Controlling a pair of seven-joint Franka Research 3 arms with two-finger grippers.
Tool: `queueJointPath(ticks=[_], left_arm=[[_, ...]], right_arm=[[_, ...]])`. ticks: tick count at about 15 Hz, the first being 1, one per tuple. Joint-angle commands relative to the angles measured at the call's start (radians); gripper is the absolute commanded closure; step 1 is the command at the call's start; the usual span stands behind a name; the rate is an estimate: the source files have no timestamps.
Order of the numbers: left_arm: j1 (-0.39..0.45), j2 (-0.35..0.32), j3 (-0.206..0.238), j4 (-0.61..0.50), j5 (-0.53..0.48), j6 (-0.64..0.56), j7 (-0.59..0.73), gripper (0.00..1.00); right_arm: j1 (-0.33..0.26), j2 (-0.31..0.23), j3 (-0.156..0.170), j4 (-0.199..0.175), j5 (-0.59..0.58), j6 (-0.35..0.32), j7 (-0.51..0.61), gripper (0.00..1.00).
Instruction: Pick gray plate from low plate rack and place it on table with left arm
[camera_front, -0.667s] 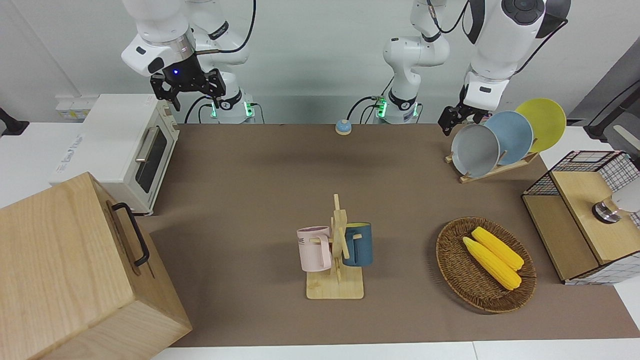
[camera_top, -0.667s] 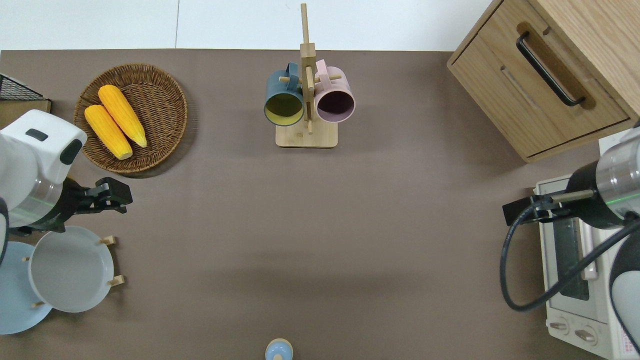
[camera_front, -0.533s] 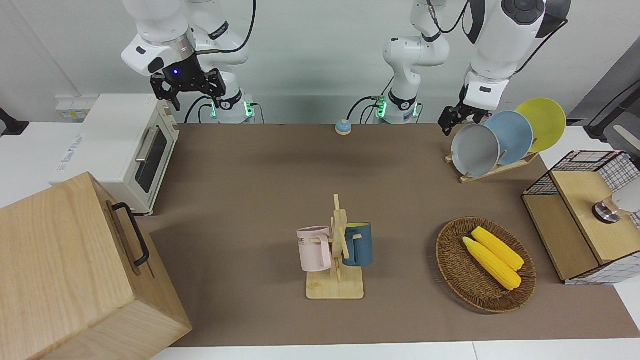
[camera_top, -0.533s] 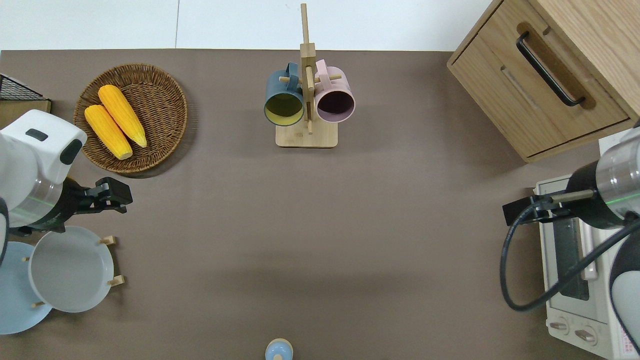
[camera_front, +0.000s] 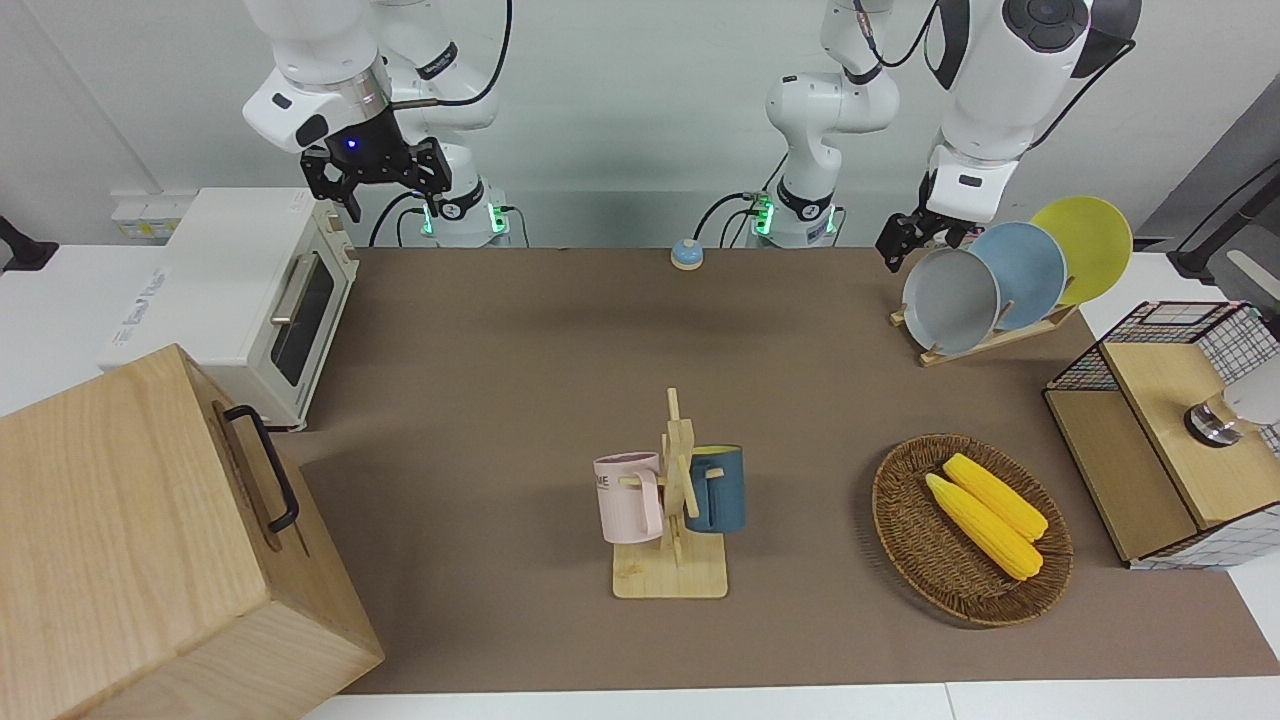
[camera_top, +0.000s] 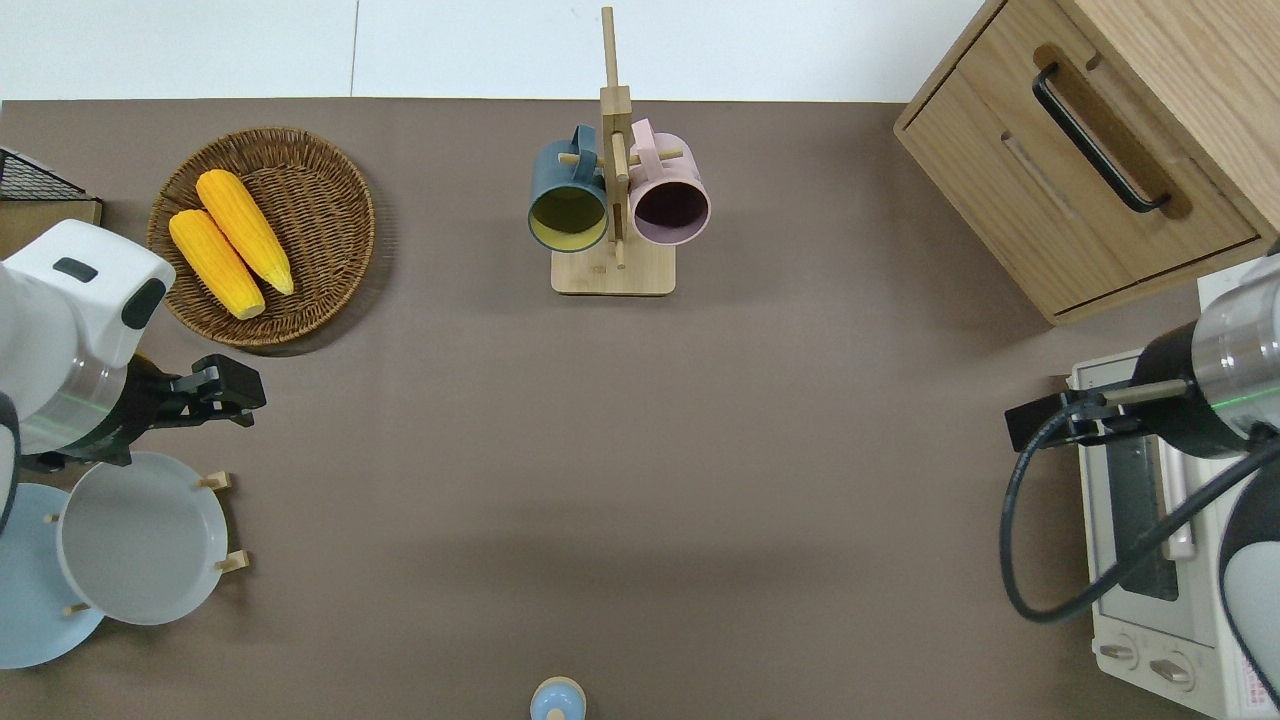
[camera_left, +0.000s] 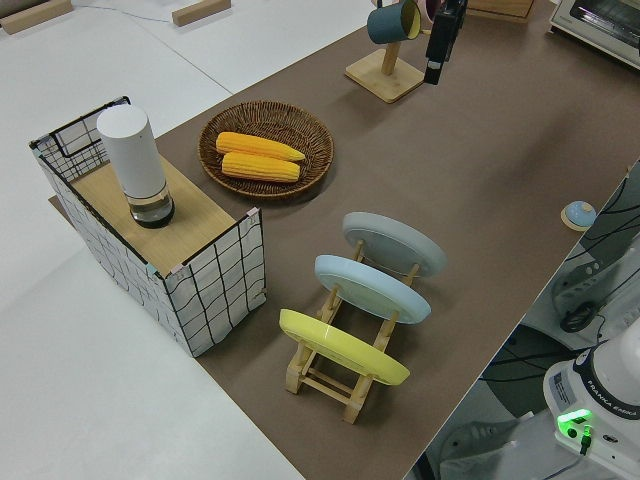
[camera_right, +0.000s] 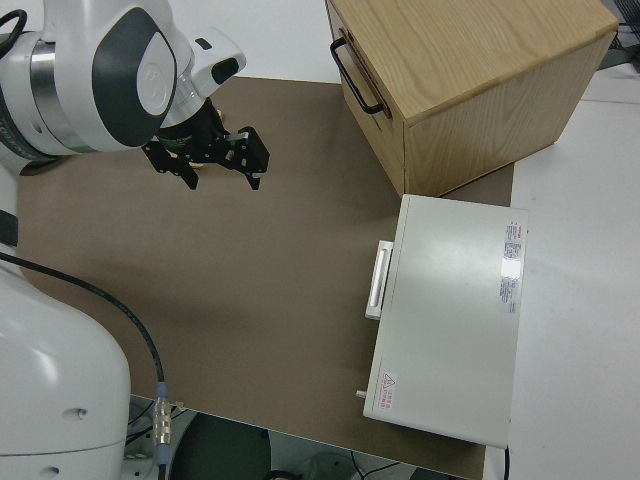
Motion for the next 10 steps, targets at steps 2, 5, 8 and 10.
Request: queueJointPath(ticks=[2, 5, 8, 10], left_arm=[[0.001, -0.008, 0.001, -0.022, 0.018, 0.013, -0.005, 0.01], [0.001, -0.008, 0.001, -0.026, 0.023, 0.012, 0.004, 0.01], [-0.004, -0.010, 0.001, -0.072, 0.119, 0.012, 0.009, 0.01], [-0.007, -0.007, 0.001, -0.100, 0.197, 0.012, 0.016, 0.01]], right_arm=[[-0.015, -0.005, 0.007, 0.006, 0.004, -0.015, -0.003, 0.011], [-0.015, -0.005, 0.007, 0.006, 0.004, -0.015, -0.003, 0.013], [-0.015, -0.005, 0.007, 0.006, 0.004, -0.015, -0.003, 0.011], [-0.015, -0.005, 0.007, 0.006, 0.004, -0.015, -0.003, 0.013]])
